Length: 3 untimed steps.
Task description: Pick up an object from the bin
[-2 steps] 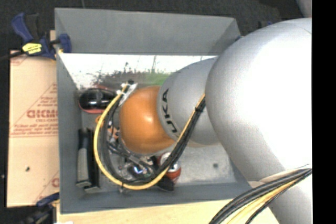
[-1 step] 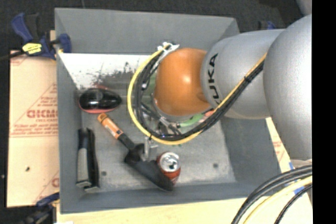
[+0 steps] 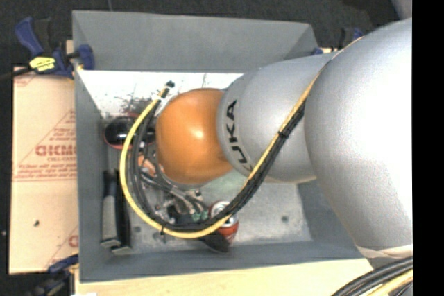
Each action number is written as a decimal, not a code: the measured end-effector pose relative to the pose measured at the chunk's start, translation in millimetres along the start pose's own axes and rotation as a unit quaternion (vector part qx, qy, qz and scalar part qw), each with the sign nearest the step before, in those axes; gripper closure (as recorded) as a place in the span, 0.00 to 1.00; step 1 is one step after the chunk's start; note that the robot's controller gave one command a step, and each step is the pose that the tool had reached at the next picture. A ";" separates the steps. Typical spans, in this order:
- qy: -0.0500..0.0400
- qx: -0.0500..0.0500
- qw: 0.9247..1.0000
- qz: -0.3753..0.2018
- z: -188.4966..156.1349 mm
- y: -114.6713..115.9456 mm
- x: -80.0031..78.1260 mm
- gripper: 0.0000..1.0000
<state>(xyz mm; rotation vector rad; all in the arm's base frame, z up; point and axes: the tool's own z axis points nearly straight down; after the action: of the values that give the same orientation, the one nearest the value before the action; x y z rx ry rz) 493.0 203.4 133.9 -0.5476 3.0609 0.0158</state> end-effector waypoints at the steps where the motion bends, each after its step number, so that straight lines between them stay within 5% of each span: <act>1: -0.008 0.001 0.970 0.242 9.7 -60.0 16.4 0.00; 2: -0.006 0.000 1.000 0.022 -104.6 -34.9 -7.0 0.00; 3: -0.007 0.002 0.970 0.244 -106.0 -71.6 -9.1 0.00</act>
Offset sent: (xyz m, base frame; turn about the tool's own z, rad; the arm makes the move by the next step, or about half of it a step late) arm 0.0140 -0.0312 0.1012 0.0444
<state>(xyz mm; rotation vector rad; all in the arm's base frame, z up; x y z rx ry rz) 523.2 137.7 239.8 0.2163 3.0908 0.0262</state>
